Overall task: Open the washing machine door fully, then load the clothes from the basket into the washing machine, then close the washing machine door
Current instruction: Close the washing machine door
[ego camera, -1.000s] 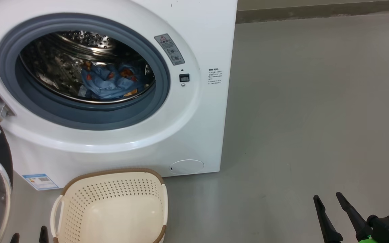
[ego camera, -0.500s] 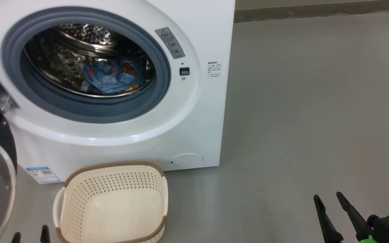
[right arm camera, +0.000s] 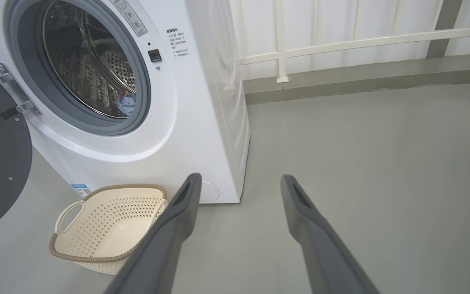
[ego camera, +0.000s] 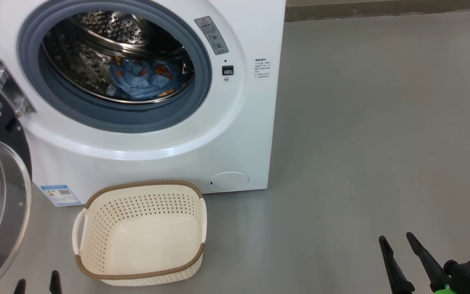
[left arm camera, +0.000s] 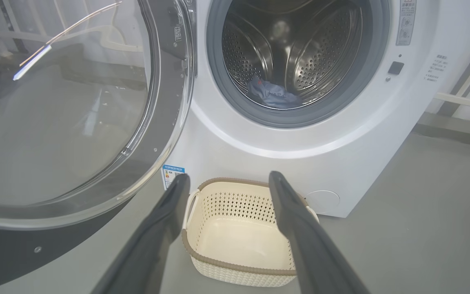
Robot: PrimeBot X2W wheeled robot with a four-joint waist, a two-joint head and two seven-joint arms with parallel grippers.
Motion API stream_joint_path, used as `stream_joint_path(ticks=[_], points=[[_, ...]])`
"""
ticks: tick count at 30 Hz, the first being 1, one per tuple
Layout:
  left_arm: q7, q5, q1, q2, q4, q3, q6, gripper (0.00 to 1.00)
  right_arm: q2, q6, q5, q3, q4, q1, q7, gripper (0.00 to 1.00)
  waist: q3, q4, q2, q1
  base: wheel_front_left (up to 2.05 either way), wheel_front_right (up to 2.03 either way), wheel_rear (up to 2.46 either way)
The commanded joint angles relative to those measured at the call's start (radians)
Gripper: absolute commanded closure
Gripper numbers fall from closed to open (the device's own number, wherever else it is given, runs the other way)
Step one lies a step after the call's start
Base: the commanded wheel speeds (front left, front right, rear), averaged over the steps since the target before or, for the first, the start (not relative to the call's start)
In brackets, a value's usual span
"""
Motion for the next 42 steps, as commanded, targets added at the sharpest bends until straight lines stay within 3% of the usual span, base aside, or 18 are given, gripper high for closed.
stream_joint_path(ticks=[1,13,28,39,42], points=[[-0.006,-0.006,-0.017,0.013,-0.019,0.028,-0.002,0.0,-0.021,0.002,0.007,0.022,-0.026,0.003,-0.005,0.0,-0.001,0.005,-0.0001,0.0,0.0,0.0,0.0],[-0.006,-0.014,-0.028,-0.002,-0.017,0.046,-0.002,0.0,-0.022,0.002,0.007,0.047,-0.027,-0.005,-0.005,0.0,-0.007,0.092,-0.0001,0.0,0.0,0.0,0.0],[-0.006,-0.015,-0.011,-0.053,-0.016,0.108,-0.002,0.0,-0.014,0.002,0.019,0.192,0.011,-0.083,-0.005,0.0,-0.024,0.329,-0.0001,0.0,0.0,0.0,0.0],[-0.006,-0.019,0.004,-0.067,-0.014,0.127,-0.002,0.0,-0.012,0.002,0.03,0.225,0.02,-0.093,-0.005,0.0,-0.043,0.488,-0.0001,0.0,0.0,0.0,0.0],[-0.006,-0.019,0.01,-0.069,-0.017,0.13,-0.002,0.0,-0.01,0.002,0.029,0.233,0.02,-0.093,-0.005,0.0,-0.039,0.504,-0.0001,0.0,0.0,0.0,0.0]])
